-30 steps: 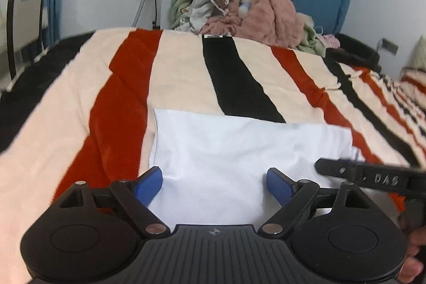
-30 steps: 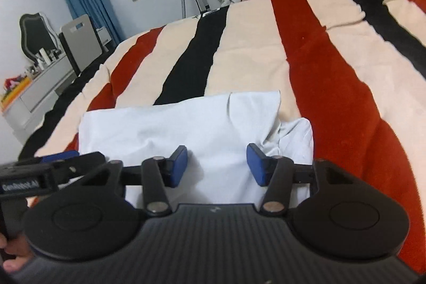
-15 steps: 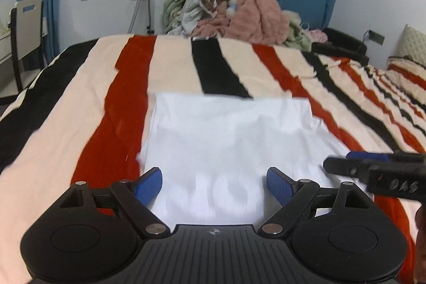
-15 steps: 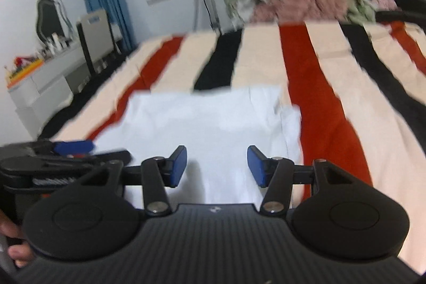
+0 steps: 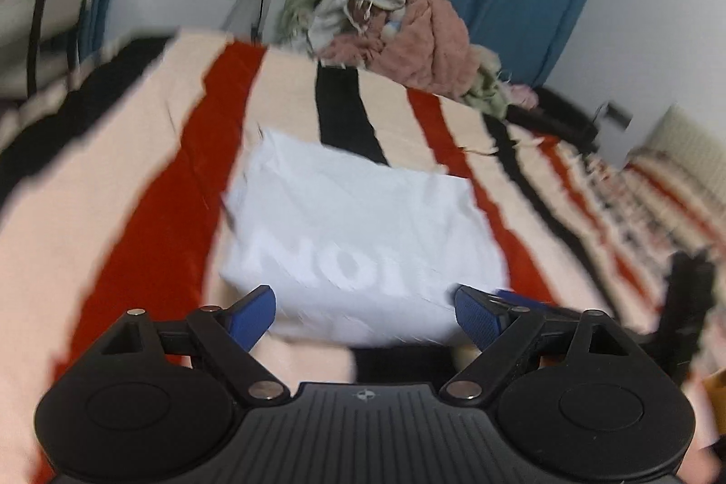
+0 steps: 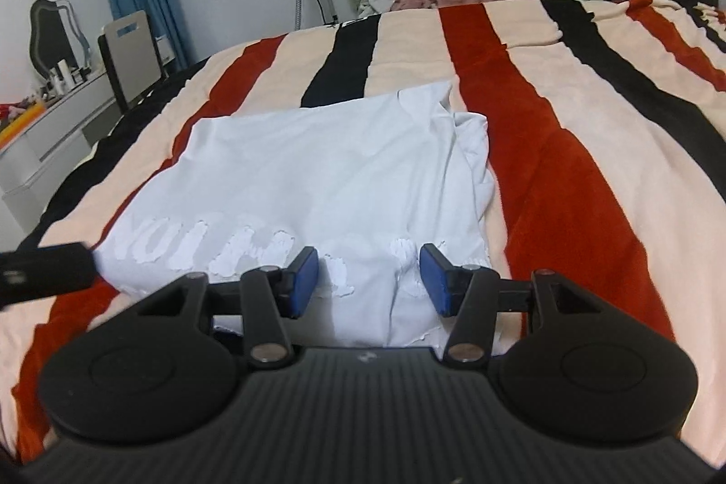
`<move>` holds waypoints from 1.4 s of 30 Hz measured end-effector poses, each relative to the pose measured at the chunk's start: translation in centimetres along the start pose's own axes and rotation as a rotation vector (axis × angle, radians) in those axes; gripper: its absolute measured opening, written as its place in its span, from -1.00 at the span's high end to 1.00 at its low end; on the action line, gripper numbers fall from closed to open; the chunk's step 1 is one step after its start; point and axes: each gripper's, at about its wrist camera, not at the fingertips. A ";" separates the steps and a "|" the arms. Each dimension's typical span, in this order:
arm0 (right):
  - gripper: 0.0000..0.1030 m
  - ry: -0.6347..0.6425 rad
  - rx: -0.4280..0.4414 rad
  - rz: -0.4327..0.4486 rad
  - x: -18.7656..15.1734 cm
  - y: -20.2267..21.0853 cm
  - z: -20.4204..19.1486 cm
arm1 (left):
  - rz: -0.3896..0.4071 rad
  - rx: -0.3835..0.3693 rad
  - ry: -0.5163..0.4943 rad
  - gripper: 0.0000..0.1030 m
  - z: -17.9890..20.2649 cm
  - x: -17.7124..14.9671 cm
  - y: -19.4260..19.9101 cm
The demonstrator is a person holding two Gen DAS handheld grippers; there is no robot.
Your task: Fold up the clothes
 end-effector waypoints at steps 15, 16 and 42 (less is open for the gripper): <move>0.00 -0.001 -0.025 0.008 -0.1 0.1 -0.4 | 0.047 -0.082 0.669 -0.02 -10.0 -0.5 -5.4; -0.01 -0.001 -0.026 0.008 -0.1 0.1 -0.4 | 0.052 -0.079 0.656 0.10 -9.8 -0.6 -5.3; -0.77 -1.032 0.498 -0.312 -4.5 -2.3 6.2 | 0.111 -0.119 0.666 0.47 -10.0 -0.6 -4.8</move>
Point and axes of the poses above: each gripper's, at about its wrist camera, not at the fingertips, and y roughly against the way its jaws point, z to its right, x to its top, and after that the axes turned 7 degrees about -x, right-handed
